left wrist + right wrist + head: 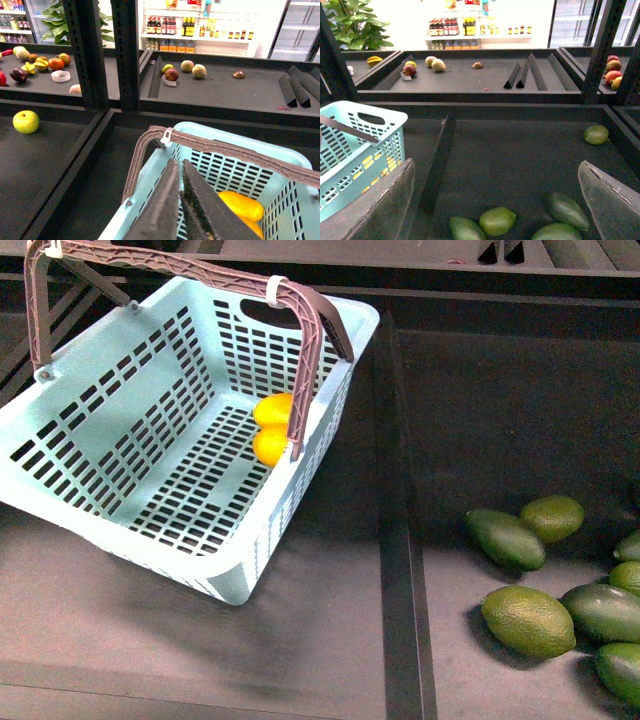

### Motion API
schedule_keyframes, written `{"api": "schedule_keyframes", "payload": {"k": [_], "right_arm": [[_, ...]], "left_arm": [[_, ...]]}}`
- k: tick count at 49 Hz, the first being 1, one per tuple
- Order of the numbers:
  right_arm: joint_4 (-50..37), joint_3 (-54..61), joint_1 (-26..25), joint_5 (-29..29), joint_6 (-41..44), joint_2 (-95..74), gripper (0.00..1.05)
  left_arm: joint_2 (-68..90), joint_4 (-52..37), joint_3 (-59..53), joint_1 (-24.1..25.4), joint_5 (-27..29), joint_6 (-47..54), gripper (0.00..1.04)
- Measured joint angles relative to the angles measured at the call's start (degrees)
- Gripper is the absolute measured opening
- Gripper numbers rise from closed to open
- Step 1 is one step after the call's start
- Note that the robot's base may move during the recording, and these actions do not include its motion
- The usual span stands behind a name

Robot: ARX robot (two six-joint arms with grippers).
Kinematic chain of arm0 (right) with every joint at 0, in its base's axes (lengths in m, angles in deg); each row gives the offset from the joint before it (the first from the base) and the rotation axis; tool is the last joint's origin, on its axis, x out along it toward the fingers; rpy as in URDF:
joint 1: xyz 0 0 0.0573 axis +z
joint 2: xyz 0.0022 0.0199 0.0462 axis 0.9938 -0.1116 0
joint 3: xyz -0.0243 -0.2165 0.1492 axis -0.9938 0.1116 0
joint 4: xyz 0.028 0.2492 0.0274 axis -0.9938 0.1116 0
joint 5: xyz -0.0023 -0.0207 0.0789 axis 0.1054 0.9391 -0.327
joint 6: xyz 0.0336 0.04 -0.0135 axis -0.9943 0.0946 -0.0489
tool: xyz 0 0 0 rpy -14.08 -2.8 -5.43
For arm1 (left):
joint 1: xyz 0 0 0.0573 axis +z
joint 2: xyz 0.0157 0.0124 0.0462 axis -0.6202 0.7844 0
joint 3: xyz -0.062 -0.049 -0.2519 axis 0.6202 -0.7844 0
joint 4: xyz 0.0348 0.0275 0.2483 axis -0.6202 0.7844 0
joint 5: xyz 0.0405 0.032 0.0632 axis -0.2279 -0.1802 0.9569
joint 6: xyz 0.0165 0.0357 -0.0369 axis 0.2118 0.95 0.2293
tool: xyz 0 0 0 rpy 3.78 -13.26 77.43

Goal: Pick lemon and mango into basket

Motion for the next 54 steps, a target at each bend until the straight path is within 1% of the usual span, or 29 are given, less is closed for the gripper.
{"api": "schedule_keyframes", "payload": {"k": [1,10,12,16,17,18,19,22,33,54], "right_arm": [[0.0,0.0,0.0,0.0,0.0,0.0,0.96],[0.0,0.0,0.0,0.0,0.0,0.0,0.96],[0.0,0.0,0.0,0.0,0.0,0.0,0.96],[0.0,0.0,0.0,0.0,0.0,0.0,0.96],[0.0,0.0,0.0,0.0,0.0,0.0,0.96],[0.0,0.0,0.0,0.0,0.0,0.0,0.96],[0.0,0.0,0.0,0.0,0.0,0.0,0.96],[0.0,0.0,0.0,0.0,0.0,0.0,0.96],[0.0,0.0,0.0,0.0,0.0,0.0,0.96],[0.0,0.0,0.0,0.0,0.0,0.0,0.96]], "left_arm": [[-0.9,0.1,-0.7,0.3,-0.3,0.0,0.03],[-9.2,2.2,-6.4,2.6,-2.1,1.2,0.03],[-9.4,-0.1,-8.3,3.0,-2.5,1.3,0.03],[-11.9,1.0,-11.1,3.8,-3.4,1.4,0.03],[-13.2,1.9,-11.6,4.3,-4.3,1.5,0.03],[-14.8,2.8,-12.1,5.7,-6.6,1.5,0.03],[-16.2,3.8,-12.5,6.7,-7.3,1.6,0.03],[-20.7,6.9,-13.5,8.2,-7.4,1.6,0.03],[-34.4,18.2,-15.8,8.2,-7.8,1.7,0.03],[-51.1,33.2,-16.2,8.2,-7.8,1.7,0.03]]}}
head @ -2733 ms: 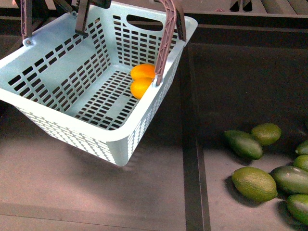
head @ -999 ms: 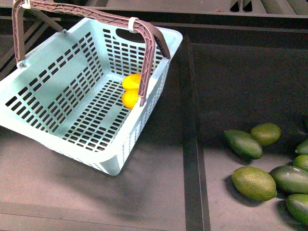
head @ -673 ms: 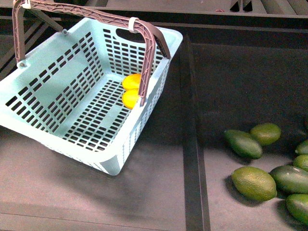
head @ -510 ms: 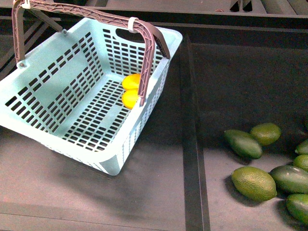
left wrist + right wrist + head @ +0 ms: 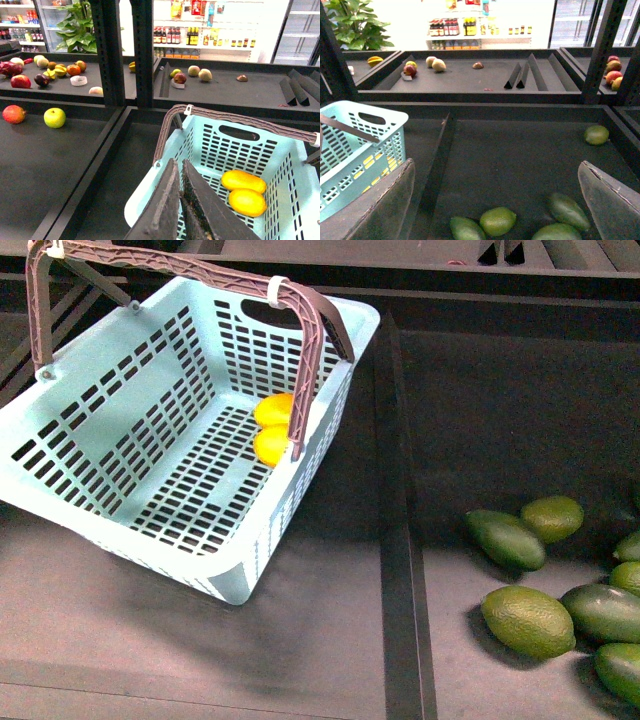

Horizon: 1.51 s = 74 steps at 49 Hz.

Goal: Pick lemon and mango into basket

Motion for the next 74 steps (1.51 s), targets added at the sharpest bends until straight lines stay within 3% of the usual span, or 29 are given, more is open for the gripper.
{"api": "schedule_keyframes", "payload": {"k": [31,36,66,74], "right_arm": [[0.0,0.0,0.0,0.0,0.0,0.0,0.96],[0.0,0.0,0.0,0.0,0.0,0.0,0.96],[0.0,0.0,0.0,0.0,0.0,0.0,0.96],[0.0,0.0,0.0,0.0,0.0,0.0,0.96]], "left_arm": [[-16.3,16.0,0.0,0.0,0.0,0.0,0.03],[-24.5,25.6,0.0,0.0,0.0,0.0,0.03],[-26.0,26.1,0.0,0.0,0.0,0.0,0.03],[-26.0,26.1,0.0,0.0,0.0,0.0,0.35]]}}
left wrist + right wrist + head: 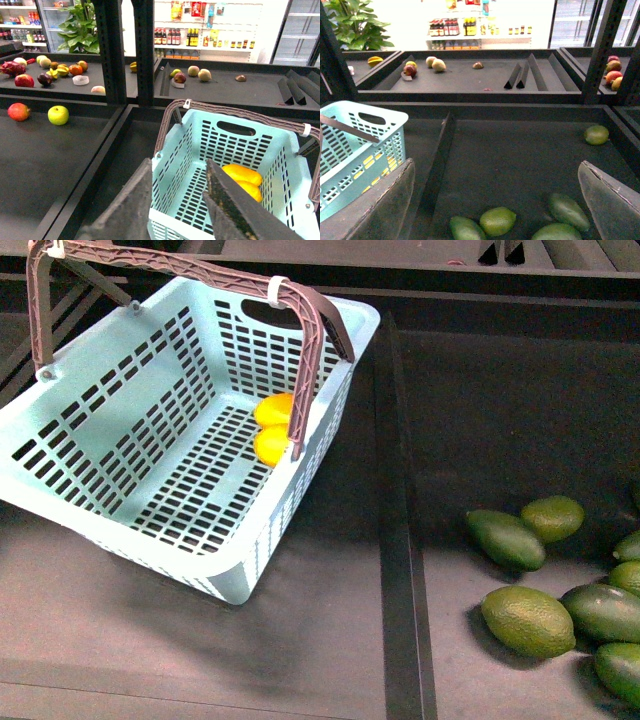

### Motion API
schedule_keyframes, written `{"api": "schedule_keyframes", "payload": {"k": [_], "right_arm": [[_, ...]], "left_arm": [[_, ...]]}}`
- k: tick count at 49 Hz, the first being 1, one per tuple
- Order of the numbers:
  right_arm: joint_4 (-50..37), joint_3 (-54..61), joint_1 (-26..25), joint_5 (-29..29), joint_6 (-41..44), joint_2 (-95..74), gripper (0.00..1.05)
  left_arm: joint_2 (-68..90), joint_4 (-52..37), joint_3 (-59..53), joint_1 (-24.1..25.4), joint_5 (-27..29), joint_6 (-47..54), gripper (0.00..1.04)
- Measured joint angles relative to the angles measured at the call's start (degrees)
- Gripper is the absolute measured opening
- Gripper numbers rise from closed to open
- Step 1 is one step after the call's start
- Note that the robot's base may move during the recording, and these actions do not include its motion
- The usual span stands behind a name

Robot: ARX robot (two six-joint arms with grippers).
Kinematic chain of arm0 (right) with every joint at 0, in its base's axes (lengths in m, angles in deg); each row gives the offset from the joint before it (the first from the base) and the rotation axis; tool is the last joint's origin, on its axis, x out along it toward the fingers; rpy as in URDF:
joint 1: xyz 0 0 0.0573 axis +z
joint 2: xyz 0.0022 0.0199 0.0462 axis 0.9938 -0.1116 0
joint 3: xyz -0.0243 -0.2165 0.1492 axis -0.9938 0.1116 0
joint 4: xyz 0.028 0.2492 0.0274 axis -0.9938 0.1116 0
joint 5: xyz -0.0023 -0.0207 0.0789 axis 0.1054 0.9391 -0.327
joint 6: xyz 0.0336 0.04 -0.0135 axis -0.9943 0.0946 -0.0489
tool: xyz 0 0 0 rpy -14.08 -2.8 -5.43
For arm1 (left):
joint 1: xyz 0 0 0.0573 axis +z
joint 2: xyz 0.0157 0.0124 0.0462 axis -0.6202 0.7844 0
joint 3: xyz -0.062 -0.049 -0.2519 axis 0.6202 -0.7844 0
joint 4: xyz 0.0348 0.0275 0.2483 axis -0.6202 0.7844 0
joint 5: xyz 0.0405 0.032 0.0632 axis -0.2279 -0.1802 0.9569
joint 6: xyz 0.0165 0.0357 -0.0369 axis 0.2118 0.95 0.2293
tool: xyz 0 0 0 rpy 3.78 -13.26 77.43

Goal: Pick lemon and mango into basket

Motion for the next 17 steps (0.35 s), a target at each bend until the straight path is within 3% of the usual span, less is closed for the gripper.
{"api": "schedule_keyframes", "payload": {"k": [11,14,17], "right_arm": [[0.0,0.0,0.0,0.0,0.0,0.0,0.96],[0.0,0.0,0.0,0.0,0.0,0.0,0.96],[0.0,0.0,0.0,0.0,0.0,0.0,0.96]], "left_arm": [[0.0,0.0,0.0,0.0,0.0,0.0,0.92],[0.0,0.0,0.0,0.0,0.0,0.1,0.99],[0.0,0.0,0.0,0.0,0.0,0.1,0.97]]}}
